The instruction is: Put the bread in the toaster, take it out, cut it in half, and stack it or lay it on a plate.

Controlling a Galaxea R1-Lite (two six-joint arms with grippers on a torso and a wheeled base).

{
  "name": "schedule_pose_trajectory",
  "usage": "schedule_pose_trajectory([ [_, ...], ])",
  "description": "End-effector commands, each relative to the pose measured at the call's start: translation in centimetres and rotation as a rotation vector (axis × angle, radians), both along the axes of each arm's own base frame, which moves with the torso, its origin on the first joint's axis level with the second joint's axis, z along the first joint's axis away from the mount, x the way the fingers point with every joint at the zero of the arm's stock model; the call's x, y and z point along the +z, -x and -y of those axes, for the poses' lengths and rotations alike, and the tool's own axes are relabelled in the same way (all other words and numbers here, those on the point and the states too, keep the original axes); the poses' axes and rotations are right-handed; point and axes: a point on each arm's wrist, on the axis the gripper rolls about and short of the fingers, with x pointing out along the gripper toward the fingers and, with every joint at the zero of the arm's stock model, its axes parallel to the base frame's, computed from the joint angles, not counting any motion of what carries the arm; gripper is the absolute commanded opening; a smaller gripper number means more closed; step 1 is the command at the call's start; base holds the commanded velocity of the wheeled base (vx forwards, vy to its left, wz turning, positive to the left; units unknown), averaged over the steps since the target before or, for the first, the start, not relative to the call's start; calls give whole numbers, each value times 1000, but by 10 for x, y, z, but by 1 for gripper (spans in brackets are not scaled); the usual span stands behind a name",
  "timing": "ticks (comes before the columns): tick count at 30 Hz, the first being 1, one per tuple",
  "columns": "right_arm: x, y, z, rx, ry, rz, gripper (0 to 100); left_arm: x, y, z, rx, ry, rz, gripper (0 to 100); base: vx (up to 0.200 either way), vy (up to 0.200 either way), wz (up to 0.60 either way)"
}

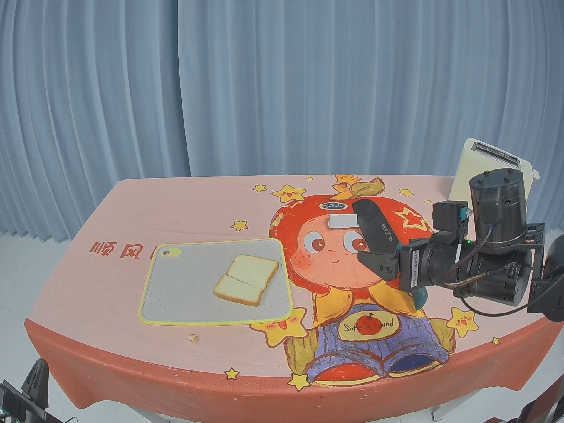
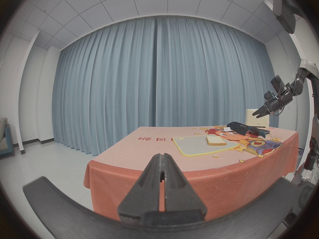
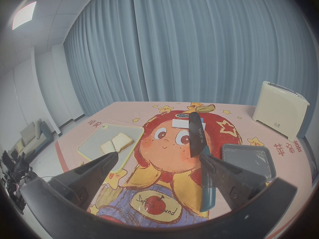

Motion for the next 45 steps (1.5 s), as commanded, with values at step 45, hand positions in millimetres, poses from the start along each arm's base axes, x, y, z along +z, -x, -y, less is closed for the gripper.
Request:
schedule_pose_trajectory([
  [45,-1,18,-11,61,7,3,100,-5,-1,0,3,0,-18,0,0,0,0],
])
